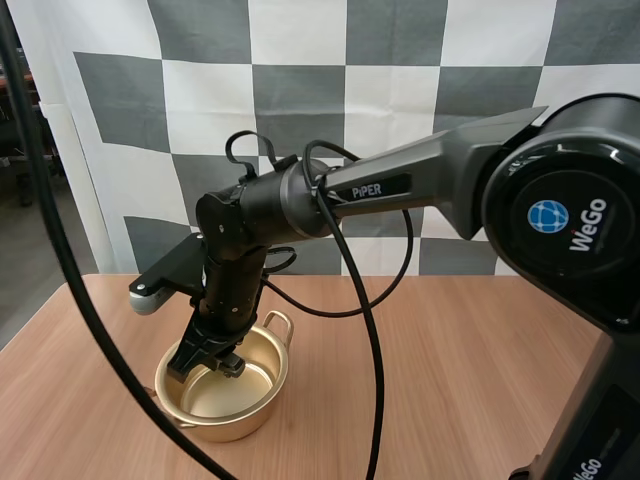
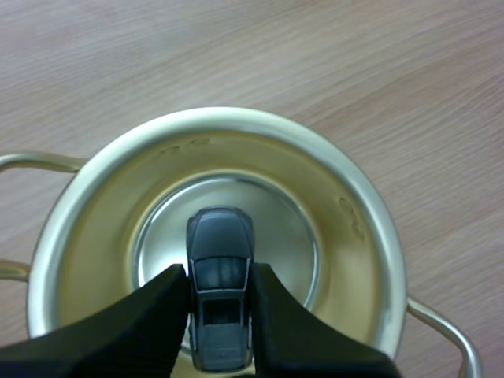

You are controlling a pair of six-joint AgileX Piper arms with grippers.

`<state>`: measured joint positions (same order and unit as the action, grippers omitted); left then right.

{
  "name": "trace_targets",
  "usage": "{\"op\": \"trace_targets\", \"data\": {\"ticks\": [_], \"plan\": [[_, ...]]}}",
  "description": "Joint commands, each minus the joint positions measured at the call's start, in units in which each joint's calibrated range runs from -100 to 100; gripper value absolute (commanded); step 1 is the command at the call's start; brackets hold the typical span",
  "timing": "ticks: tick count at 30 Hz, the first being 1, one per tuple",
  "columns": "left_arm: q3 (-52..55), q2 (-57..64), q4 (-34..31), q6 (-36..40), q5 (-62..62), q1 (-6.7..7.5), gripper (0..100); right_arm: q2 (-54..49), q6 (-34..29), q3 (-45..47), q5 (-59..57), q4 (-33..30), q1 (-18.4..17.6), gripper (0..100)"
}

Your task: Open the pot, put the car inside, and close it

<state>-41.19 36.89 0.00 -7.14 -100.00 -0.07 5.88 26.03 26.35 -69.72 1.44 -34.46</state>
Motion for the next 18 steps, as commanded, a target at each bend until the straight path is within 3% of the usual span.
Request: {"op": "trace_targets", "data": {"ticks": [1,18], "plan": [[0.02,-0.02,0.0,-0.01,0.0,0.01,0,0.91,0.02,0.05,-0.07,-0.76,0.02,0],[0.02,-0.02,0.0,-0.01,0.0,0.01,0,6.95,0.02,0.05,2.99,-1.44,0.02,0]]}}
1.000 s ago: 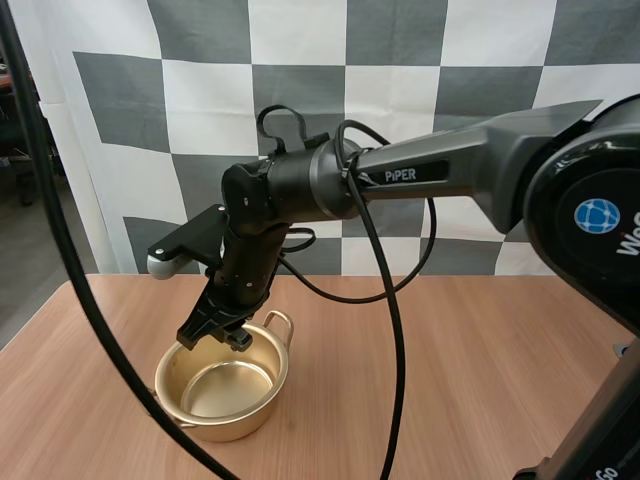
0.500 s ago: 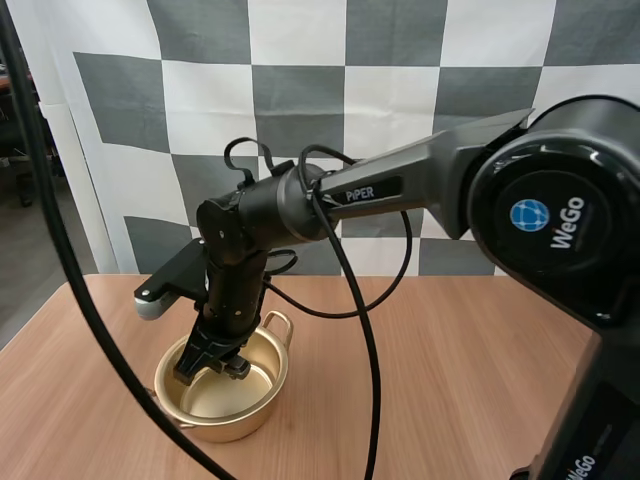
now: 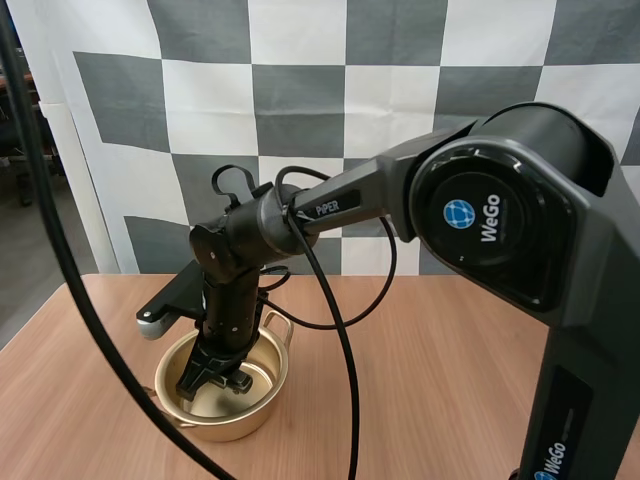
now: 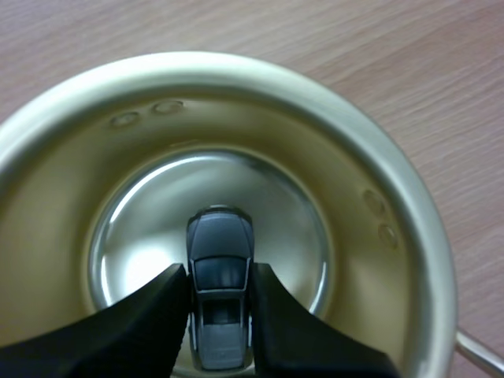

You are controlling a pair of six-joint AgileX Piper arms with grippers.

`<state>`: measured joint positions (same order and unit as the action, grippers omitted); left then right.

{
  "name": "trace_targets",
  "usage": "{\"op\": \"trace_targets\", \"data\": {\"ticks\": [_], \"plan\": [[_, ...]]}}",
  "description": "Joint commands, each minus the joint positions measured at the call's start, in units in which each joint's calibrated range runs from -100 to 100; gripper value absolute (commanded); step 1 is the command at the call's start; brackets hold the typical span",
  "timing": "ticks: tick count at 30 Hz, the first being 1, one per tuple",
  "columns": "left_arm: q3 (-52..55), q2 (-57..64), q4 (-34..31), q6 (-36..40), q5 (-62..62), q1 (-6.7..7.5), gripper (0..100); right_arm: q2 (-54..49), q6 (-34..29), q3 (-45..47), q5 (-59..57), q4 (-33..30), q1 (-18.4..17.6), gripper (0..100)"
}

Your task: Open the pot, put the car inside, and close it

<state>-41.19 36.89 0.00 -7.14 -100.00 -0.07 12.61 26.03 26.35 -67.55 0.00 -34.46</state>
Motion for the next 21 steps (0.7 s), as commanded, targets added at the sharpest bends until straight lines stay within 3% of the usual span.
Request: {"op": "trace_targets", "data": {"ticks": [1,21], "plan": [[0.02,-0.02,0.0,0.1,0.0,0.01,0,0.22,0.02,0.05,1.04,0.0,0.02,0],[0.02,0.1,0.0,0.7,0.0,0.01,0,2.07,0.02,0.05,4.06,-1.07,0.02,0]]}}
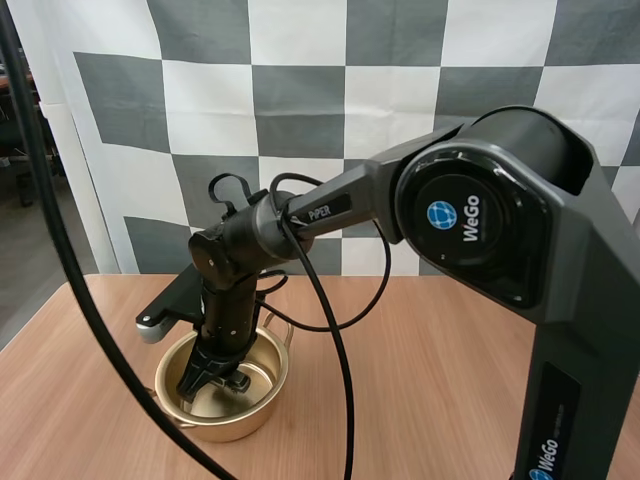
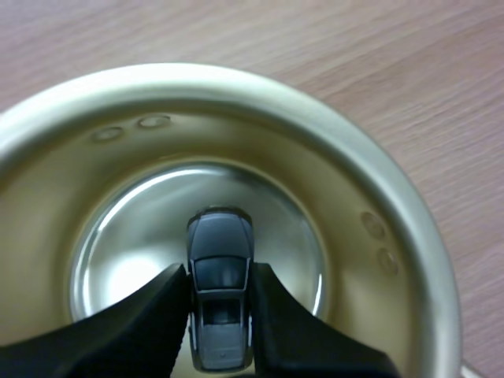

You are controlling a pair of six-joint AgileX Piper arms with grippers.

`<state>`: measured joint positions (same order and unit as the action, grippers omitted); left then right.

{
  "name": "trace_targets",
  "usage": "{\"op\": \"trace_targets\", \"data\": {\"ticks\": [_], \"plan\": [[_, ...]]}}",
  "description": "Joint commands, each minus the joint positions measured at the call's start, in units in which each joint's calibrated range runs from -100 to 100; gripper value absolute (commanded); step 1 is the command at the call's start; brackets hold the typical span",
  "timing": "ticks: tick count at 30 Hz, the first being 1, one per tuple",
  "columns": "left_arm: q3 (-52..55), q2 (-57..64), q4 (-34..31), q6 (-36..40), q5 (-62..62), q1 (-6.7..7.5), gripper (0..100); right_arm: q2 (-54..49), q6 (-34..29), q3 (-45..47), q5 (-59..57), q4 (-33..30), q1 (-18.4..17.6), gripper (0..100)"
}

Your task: Open the pot, put the car inside, and close it

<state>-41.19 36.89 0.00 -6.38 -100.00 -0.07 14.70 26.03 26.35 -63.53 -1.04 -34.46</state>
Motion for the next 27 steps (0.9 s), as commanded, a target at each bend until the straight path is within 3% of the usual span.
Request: {"op": "trace_targets", "data": {"ticks": [1,14,15,19,21,23,27], "plan": [[0.02,0.1,0.0,-0.06,0.0,0.01,0,-0.03,0.02,0.05,0.04,-0.03,0.02,0],[0.02,0.1,0.0,-0.06,0.0,0.01,0,-0.03,0.04,0.05,0.07,-0.08,0.02,0],[0.02,0.1,0.0,-0.06,0.0,0.01,0,-0.03,0.04,0.05,0.06,-0.08,0.02,6],[0.02,0.1,0.0,-0.06,0.0,0.01,0,-0.03,0.04,0.05,0.06,-0.08,0.02,66],[0.02,0.1,0.0,-0.06,0.0,0.01,0,-0.03,0.04,0.05,-0.07,-0.08,0.02,83],[0.02,0.1,0.0,-0.06,0.0,0.01,0,-0.03,0.04,0.05,-0.07,-0.08,0.02,88],[0.02,0.1,0.0,-0.06,0.0,0.01,0,-0.03,0.04,-0.1,-1.18,-0.08,0.02,88]]}}
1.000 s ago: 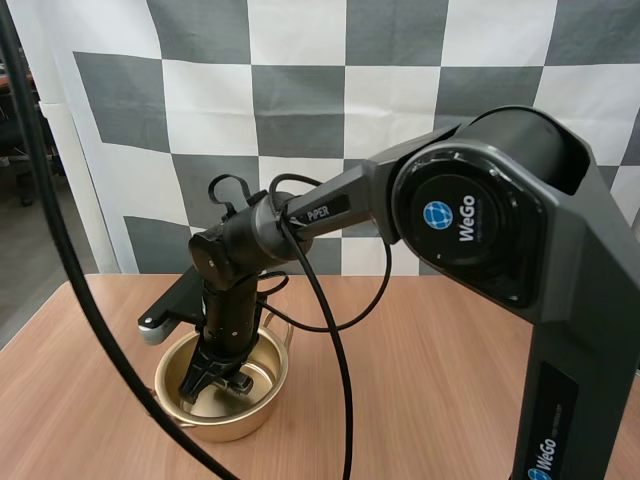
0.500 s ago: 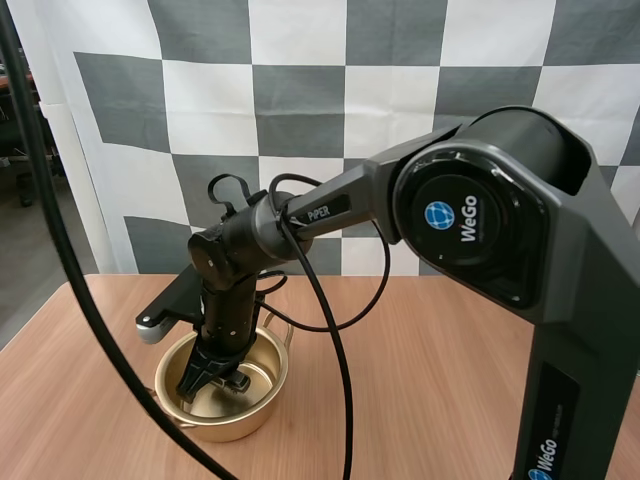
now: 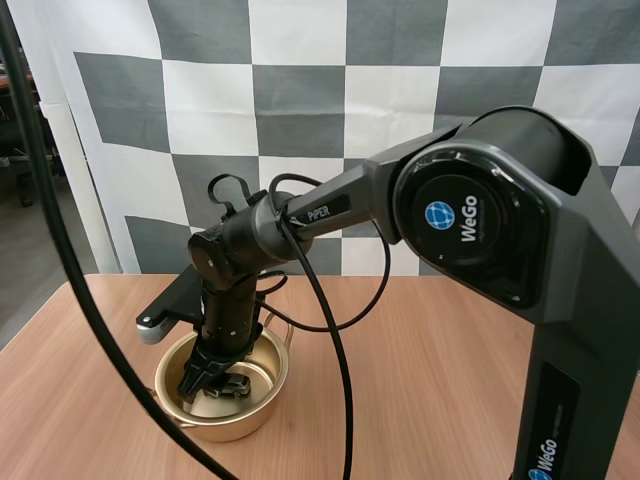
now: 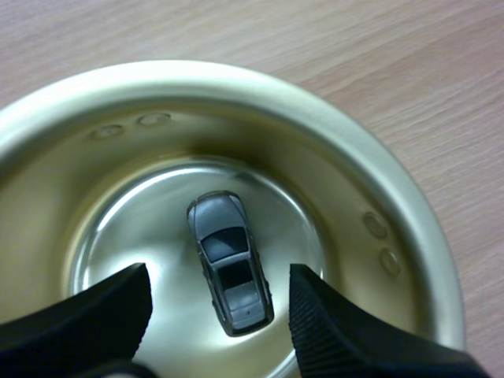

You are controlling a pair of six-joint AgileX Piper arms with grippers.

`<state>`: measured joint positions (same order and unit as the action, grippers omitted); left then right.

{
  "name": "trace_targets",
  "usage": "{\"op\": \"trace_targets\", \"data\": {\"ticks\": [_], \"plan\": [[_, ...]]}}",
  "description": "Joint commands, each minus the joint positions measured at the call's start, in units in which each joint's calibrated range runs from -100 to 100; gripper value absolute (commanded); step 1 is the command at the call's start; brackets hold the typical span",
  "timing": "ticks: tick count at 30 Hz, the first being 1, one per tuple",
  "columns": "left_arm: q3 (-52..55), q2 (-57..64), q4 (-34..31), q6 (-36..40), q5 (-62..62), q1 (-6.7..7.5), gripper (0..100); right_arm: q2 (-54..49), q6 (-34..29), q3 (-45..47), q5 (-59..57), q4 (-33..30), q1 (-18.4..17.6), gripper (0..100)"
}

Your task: Open the pot, put the car inside, and close it

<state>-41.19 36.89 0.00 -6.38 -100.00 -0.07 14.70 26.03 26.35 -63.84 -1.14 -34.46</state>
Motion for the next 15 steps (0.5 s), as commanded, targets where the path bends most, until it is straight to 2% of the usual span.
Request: {"op": "trace_targets", "data": {"ticks": [1,8,15], "plan": [[0.02,0.1,0.0,-0.06,0.0,0.01,0,-0.3,0.04,-0.22,-1.82,-0.08,0.02,88],[0.02,0.1,-0.84,-0.06,0.0,0.01,0,-7.8,-0.41,-0.75,-7.26,-1.05,0.02,88],[0.02,0.1,-2.53,-0.06,0.0,0.01,0,-21.06,-5.21,-0.75,-15.12,-9.11,1.01,88]]}}
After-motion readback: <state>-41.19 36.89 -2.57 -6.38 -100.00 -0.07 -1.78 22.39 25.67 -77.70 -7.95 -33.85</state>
